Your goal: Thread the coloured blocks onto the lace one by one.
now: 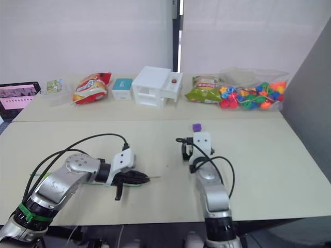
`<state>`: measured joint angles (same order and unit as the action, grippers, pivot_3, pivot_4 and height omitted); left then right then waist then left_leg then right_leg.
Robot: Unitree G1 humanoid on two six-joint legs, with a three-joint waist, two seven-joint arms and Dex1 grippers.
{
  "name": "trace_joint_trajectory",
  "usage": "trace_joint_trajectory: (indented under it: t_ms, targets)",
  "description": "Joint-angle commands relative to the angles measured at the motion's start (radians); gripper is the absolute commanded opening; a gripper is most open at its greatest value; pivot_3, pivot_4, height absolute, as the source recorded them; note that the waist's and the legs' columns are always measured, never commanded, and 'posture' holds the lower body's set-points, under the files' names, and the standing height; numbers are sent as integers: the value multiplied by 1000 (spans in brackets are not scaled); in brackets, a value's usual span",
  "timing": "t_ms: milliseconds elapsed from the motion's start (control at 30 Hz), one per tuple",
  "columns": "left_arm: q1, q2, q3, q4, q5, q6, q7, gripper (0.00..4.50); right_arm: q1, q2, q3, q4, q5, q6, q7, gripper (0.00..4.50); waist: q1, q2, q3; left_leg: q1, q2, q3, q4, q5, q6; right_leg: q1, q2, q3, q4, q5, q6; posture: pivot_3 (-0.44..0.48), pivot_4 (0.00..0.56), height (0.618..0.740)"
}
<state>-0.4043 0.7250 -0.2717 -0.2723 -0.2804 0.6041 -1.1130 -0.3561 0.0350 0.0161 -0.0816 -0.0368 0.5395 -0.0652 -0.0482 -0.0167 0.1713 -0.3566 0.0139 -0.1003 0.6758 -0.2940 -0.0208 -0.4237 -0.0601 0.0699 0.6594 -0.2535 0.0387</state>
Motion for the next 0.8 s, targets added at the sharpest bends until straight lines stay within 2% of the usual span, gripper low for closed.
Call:
trace_joint_trajectory:
  t_ms: [33,267,367,500,600,667,800]
  targets:
    - [-5,6,25,-41,-18,5,6,0,-35,1,-6,66,-2,-109,-4,3596,0,0,0,0,0,0,0,0,0,0,0,0,0,0,0,0,150,740]
    - [8,7,31,-48,-22,8,8,0,-13,18,14,45,9,-162,7,1197,-5,0,0,0,0,0,0,0,0,0,0,0,0,0,0,0,150,740]
    - [14,8,30,-44,-18,0,6,0,18,18,25,-25,15,-144,20,1160,-9,0,0,0,0,0,0,0,0,0,0,0,1,0,0,0,150,740]
    - [23,12,30,-40,-14,-10,0,0,128,-10,83,-283,22,5,69,1160,-8,1,0,-1,0,-1,0,0,0,-1,0,0,0,0,0,0,150,740]
    - [24,17,32,-33,-12,-18,-5,0,275,-65,173,-566,75,228,133,1160,-5,1,0,-1,0,-1,0,0,0,-1,0,0,0,0,0,0,150,740]
    - [25,21,32,-26,-11,-26,-11,0,344,-123,237,-696,102,356,173,1160,-2,1,0,-1,0,-1,-1,0,0,-1,0,-1,-1,0,0,0,150,740]
    - [22,25,28,-15,-10,-41,-21,0,355,-129,262,-732,131,497,176,1160,-6,1,0,-1,0,0,0,0,0,1,0,0,-3,0,0,0,150,740]
